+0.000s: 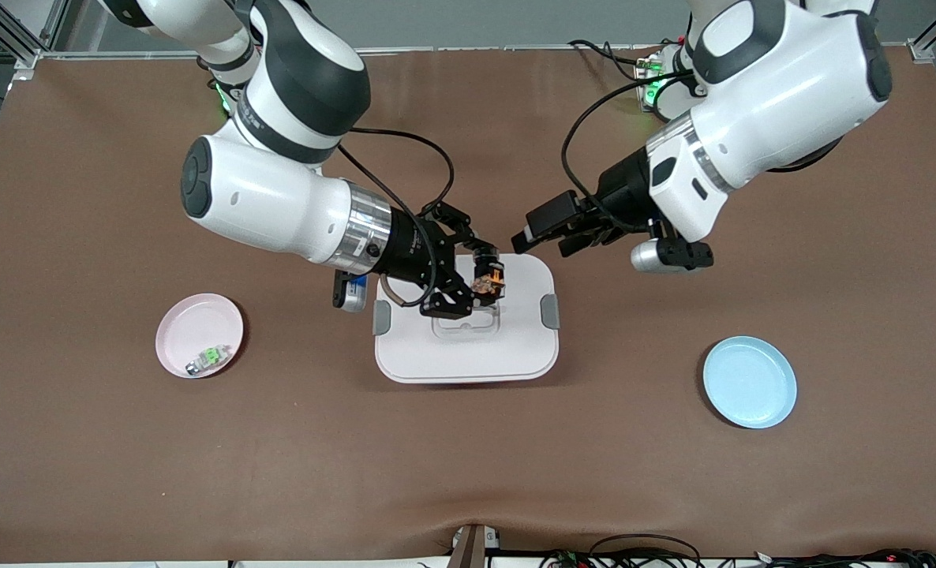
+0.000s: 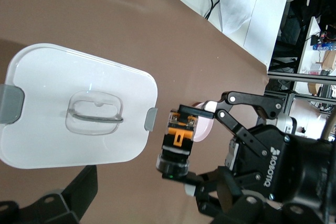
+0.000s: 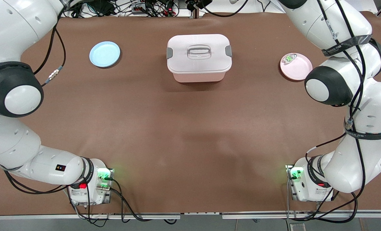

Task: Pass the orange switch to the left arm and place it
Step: 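Carry the switch over the white box toward the left gripper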

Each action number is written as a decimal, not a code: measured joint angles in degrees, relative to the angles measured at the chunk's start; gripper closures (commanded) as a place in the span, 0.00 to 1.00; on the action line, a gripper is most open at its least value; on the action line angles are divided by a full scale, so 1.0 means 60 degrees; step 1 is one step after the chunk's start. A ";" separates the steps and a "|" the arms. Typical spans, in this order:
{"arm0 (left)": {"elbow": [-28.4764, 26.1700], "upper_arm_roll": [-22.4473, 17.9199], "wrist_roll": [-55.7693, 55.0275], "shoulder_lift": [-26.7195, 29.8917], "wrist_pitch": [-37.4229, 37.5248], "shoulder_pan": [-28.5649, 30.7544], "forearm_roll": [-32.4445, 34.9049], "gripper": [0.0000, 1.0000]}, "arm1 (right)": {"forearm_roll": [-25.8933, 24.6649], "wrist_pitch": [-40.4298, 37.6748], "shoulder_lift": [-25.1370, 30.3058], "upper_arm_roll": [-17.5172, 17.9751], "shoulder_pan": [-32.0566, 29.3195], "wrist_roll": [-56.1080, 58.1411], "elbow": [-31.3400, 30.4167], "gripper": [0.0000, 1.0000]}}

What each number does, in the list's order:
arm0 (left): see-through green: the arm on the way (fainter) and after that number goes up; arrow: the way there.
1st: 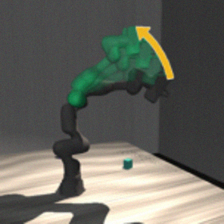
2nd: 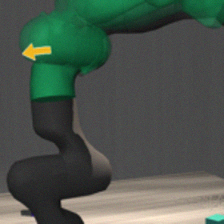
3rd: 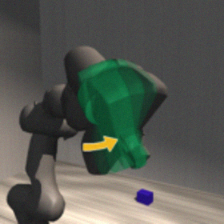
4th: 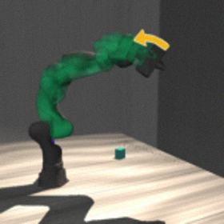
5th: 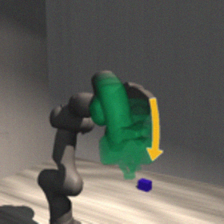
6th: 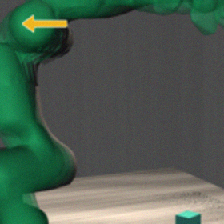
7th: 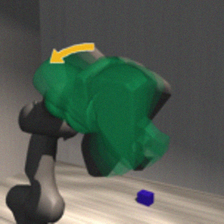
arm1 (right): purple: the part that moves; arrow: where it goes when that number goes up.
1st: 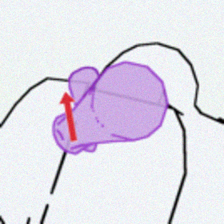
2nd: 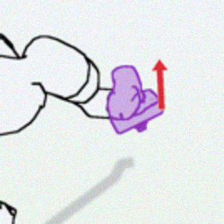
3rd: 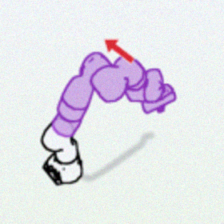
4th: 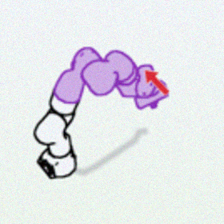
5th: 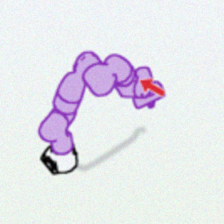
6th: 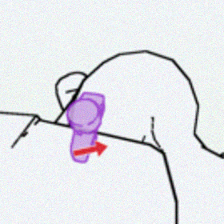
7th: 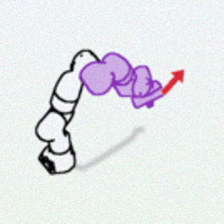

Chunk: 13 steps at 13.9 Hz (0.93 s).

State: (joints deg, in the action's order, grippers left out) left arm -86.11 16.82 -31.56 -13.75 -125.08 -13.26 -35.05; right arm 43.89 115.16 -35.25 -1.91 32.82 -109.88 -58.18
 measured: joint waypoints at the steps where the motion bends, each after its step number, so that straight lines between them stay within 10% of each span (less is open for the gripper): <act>1: -0.0008 0.0001 0.0000 -0.0124 -0.0211 -0.0095 0.0000 0.00 | 0.0001 0.0034 0.0000 0.0038 0.0018 -0.0022 0.0026 1.00; 13: -0.0004 0.0004 0.0049 -0.0583 -0.0903 -0.0573 0.0148 0.00 | 0.0005 0.0580 -0.0043 0.0342 0.0057 -0.0509 0.0256 1.00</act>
State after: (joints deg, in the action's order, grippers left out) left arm -86.14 16.85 -31.27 -17.25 -130.50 -16.69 -34.16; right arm 43.92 118.64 -35.51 0.14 33.17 -112.94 -56.65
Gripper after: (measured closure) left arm 0.000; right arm 0.273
